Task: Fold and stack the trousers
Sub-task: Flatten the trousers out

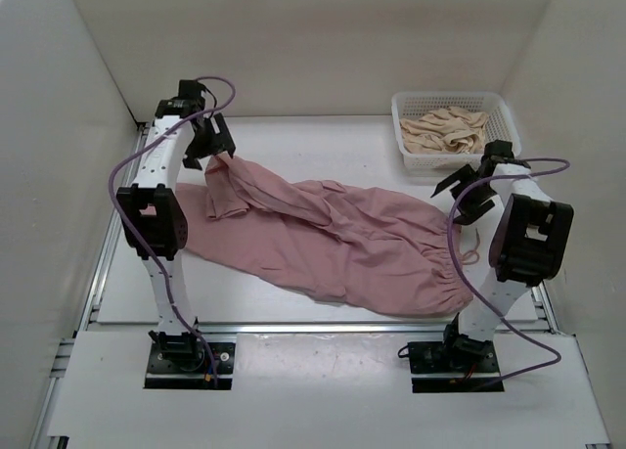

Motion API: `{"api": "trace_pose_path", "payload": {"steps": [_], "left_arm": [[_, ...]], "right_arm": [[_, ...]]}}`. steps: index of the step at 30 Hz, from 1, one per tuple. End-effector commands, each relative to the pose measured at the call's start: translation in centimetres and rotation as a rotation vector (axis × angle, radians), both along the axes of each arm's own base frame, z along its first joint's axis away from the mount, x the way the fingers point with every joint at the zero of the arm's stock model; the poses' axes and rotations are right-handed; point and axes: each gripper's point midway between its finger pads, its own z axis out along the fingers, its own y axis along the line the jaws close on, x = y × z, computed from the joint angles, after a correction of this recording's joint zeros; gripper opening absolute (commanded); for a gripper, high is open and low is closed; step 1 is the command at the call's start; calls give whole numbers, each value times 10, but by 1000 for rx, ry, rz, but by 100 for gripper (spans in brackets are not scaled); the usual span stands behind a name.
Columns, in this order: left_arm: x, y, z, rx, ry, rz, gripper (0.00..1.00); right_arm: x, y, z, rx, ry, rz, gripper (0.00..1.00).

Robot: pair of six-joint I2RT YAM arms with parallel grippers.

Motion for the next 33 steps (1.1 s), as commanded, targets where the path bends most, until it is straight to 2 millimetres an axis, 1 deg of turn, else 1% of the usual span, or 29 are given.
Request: {"api": "trace_pose_path", "payload": {"steps": [1, 2, 4, 5, 6, 7, 8, 9, 10, 11, 12, 14, 15, 16, 17, 18, 19, 20, 21, 22, 23, 24, 25, 26, 27, 29, 30, 32, 33], "left_arm": [[-6, 10, -13, -20, 35, 7, 100], [-6, 9, -21, -24, 41, 15, 100], [-5, 3, -31, -57, 48, -2, 100], [-2, 2, -30, -61, 39, 6, 100], [-2, 0, -43, -76, 68, -1, 96], [0, -3, -46, -88, 69, -7, 92], [0, -5, -51, -100, 80, -13, 84], [4, -8, -56, -114, 82, -20, 71], [4, -8, -61, -114, 91, -19, 53], [4, -8, -61, -114, 91, -19, 21], [6, -9, -64, -119, 91, -10, 11], [8, -9, -61, -119, 82, -10, 11], [11, -9, -57, -119, 70, -11, 11], [11, -7, -58, -109, 69, -6, 11], [14, -4, -48, -96, 43, 0, 11], [18, -3, -38, -88, 17, 3, 11], [20, -1, -35, -79, 7, 8, 11], [19, 2, -33, -67, 9, 14, 11], [19, 12, -30, -40, 8, 38, 13], [19, 13, -26, -41, -2, 59, 38], [19, 19, -20, -48, -14, 83, 53], [19, 18, -21, -58, -20, 101, 67], [20, 24, -18, -59, -32, 112, 79], [20, 23, -18, -64, -32, 121, 100], [20, 26, -28, -71, -5, 127, 100], [20, 31, -31, -71, 7, 136, 100], [16, 35, -37, -70, 24, 146, 100], [16, 31, -46, -85, 37, 118, 100], [19, 30, -56, -89, 48, 106, 100]], "right_arm": [[12, 10, 5, 125, 2, -37, 89], [11, 13, -2, 145, 23, -33, 89], [13, 19, -6, 189, 31, -33, 89], [13, 19, -6, 190, 31, -33, 89], [9, 17, -5, 172, 34, -47, 87], [9, 14, -5, 153, 20, -52, 87], [9, 13, -6, 142, 22, -56, 87], [9, 13, -6, 142, 22, -56, 86], [8, 12, -12, 141, 35, -47, 80], [7, 10, -18, 131, 49, -52, 75], [6, 7, -28, 136, 75, -63, 72], [3, 6, -41, 136, 114, -76, 62], [0, 7, -52, 142, 144, -78, 53], [0, 7, -52, 142, 144, -78, 32], [0, 7, -52, 142, 144, -78, 19], [1, 4, -49, 120, 136, -83, 11], [4, 0, -44, 99, 114, -87, 0], [5, -3, -38, 80, 97, -91, 0], [8, -6, -26, 56, 59, -83, 0], [9, -9, -20, 40, 43, -87, 0], [8, -11, -11, 20, 23, -76, 0], [5, -12, -10, 4, 20, -68, 0], [5, -13, -6, 2, 10, -68, 0], [1, -12, -6, 0, 17, -60, 0], [1, -12, -1, -6, 1, -52, 0], [-6, -11, -3, -8, 10, -42, 0], [-5, -11, 2, -11, -5, -42, 0], [-13, -11, -1, -21, 7, -33, 0], [-13, -13, 1, -33, 0, -37, 0]]}}
